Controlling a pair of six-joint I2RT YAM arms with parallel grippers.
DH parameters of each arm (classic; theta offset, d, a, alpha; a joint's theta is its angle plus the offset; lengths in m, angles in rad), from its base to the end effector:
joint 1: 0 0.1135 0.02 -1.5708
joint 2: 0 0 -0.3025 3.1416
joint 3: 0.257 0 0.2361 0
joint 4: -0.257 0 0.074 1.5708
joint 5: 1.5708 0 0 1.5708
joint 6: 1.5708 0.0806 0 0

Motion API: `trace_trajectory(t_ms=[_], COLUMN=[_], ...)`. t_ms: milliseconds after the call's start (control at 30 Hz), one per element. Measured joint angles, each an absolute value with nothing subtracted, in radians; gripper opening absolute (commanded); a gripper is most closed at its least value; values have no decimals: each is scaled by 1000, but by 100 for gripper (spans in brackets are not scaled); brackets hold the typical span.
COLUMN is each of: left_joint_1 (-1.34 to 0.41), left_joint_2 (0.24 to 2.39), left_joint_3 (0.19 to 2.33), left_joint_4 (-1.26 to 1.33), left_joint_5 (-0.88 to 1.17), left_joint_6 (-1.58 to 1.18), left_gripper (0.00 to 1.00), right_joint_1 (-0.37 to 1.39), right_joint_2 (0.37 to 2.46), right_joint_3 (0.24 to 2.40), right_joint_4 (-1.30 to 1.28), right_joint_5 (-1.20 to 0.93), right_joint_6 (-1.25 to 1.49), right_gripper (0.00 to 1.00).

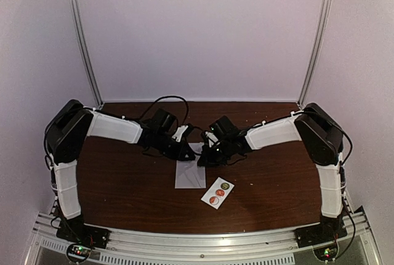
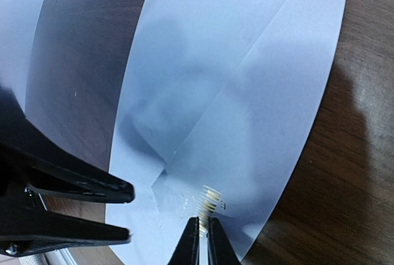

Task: Place the letter into the envelope and seal it

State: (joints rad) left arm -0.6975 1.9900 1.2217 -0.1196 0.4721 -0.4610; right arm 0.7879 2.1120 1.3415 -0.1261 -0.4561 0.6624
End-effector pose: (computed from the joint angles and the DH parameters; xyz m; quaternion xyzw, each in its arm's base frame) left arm 0.3145 -0.3114 0.1612 0.1858 0.9005 -0.3626 0.1518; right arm 0.3084 0.3602 0.1425 -0.1323 0.9128 0.3734 0.0996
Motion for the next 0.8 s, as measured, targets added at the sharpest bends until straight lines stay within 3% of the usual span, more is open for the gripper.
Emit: trace_trajectory(t_ms=[267, 567, 800], left_joint_1=[-704, -704, -704], left_joint_2=[2057, 2060, 2049], left_joint_3=[1229, 1227, 1188], left_joint_4=[-112, -109, -55], left_joint_5=[459, 448, 449], left_joint_6=[-455, -450, -443], left_gripper=[15, 14, 14], right_joint_1=[789, 797, 802], right_joint_2=[2112, 2022, 1752], right_joint_3=[1335, 1262, 1113], right_joint_4=[-108, -128, -152], right_joint_5=[-456, -439, -402], right_joint_6=[666, 672, 711], right_gripper=[6, 36, 40])
